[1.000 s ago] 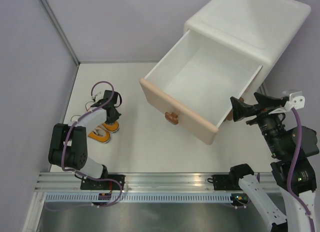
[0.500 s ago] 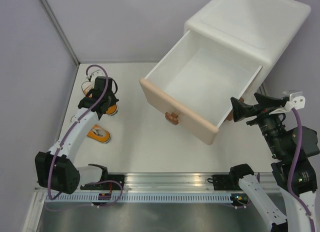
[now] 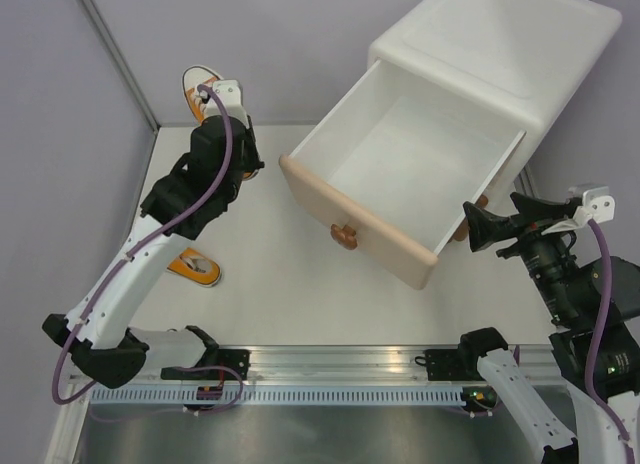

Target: Place and organize the shoes in the shoe cabinet

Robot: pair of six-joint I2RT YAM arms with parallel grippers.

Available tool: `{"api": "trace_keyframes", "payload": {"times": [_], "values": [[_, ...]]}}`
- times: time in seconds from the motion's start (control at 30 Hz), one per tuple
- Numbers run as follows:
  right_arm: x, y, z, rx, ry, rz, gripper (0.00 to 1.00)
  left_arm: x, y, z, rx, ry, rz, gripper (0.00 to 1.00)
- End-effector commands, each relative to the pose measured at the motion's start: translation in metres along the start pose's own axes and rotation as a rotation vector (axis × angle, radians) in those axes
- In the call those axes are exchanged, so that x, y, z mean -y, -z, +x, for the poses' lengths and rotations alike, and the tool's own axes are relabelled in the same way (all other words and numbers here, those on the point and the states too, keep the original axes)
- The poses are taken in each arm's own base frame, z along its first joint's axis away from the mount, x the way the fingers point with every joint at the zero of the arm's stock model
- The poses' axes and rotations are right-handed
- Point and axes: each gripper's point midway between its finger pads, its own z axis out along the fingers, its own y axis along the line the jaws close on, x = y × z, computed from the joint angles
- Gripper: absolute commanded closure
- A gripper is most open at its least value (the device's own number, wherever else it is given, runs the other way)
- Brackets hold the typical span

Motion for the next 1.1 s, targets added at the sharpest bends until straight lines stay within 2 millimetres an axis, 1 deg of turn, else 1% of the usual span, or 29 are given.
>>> {"api": "trace_keyframes", "payload": {"times": [0.0, 0.03, 0.07, 0.13, 0.17, 0.23, 0.27, 0.33, 0.37, 0.43, 0.47, 0.53, 0.57, 0.63, 0.67, 0.73, 0.77, 0.93, 1.0, 1.07], "values": [[-0.006, 0.007, -0.008, 0.008, 0.001, -0.024, 0.02, -0.004, 0.030, -0.083, 0.214, -0.031, -0.035, 0.98], [-0.006, 0.008, -0.009, 0.011, 0.001, -0.024, 0.02, 0.000, 0.030, -0.089, 0.221, -0.050, -0.024, 0.98], [-0.006, 0.009, -0.010, 0.012, 0.003, -0.023, 0.02, 0.003, 0.037, -0.104, 0.250, -0.040, -0.003, 0.98], [-0.007, 0.011, -0.012, 0.013, 0.003, -0.026, 0.02, 0.018, 0.038, -0.113, 0.262, -0.072, 0.042, 0.98], [-0.007, 0.012, -0.012, 0.013, 0.006, -0.028, 0.02, 0.026, 0.047, -0.124, 0.287, -0.069, 0.077, 0.98], [-0.008, 0.012, -0.014, 0.011, 0.005, -0.029, 0.02, 0.040, 0.054, -0.132, 0.303, -0.076, 0.128, 0.98], [-0.007, 0.014, -0.015, 0.013, 0.007, -0.026, 0.02, 0.052, 0.061, -0.137, 0.317, -0.071, 0.172, 0.98], [-0.007, 0.015, -0.017, 0.020, 0.006, -0.026, 0.02, 0.068, 0.071, -0.144, 0.332, -0.064, 0.231, 0.98], [-0.007, 0.015, -0.017, 0.020, 0.003, -0.024, 0.02, 0.080, 0.079, -0.143, 0.334, -0.067, 0.278, 0.98], [-0.008, 0.015, -0.017, 0.021, 0.001, -0.028, 0.02, 0.095, 0.090, -0.145, 0.340, -0.070, 0.338, 0.98], [-0.008, 0.015, -0.016, 0.017, 0.000, -0.030, 0.02, 0.108, 0.099, -0.142, 0.338, -0.074, 0.387, 0.98], [-0.009, 0.015, -0.016, 0.015, -0.002, -0.036, 0.02, 0.125, 0.110, -0.141, 0.339, -0.081, 0.461, 0.98], [-0.010, 0.015, -0.016, 0.014, -0.003, -0.037, 0.02, 0.139, 0.119, -0.136, 0.334, -0.093, 0.512, 0.98], [-0.011, 0.015, -0.016, 0.018, -0.006, -0.043, 0.02, 0.151, 0.129, -0.135, 0.344, -0.127, 0.553, 0.98], [-0.011, 0.016, -0.017, 0.022, -0.007, -0.044, 0.02, 0.164, 0.134, -0.128, 0.339, -0.157, 0.584, 0.98], [-0.012, 0.018, -0.019, 0.033, -0.013, -0.044, 0.02, 0.177, 0.141, -0.122, 0.331, -0.174, 0.620, 0.98], [-0.011, 0.018, -0.019, 0.035, -0.015, -0.043, 0.02, 0.182, 0.143, -0.119, 0.327, -0.174, 0.640, 0.98], [-0.011, 0.020, -0.019, 0.037, -0.021, -0.039, 0.02, 0.207, 0.138, -0.100, 0.287, -0.196, 0.689, 0.98], [-0.010, 0.021, -0.019, 0.036, -0.022, -0.036, 0.02, 0.214, 0.138, -0.097, 0.277, -0.180, 0.705, 0.98], [-0.010, 0.022, -0.019, 0.035, -0.022, -0.034, 0.02, 0.223, 0.132, -0.092, 0.261, -0.139, 0.700, 0.98]]}}
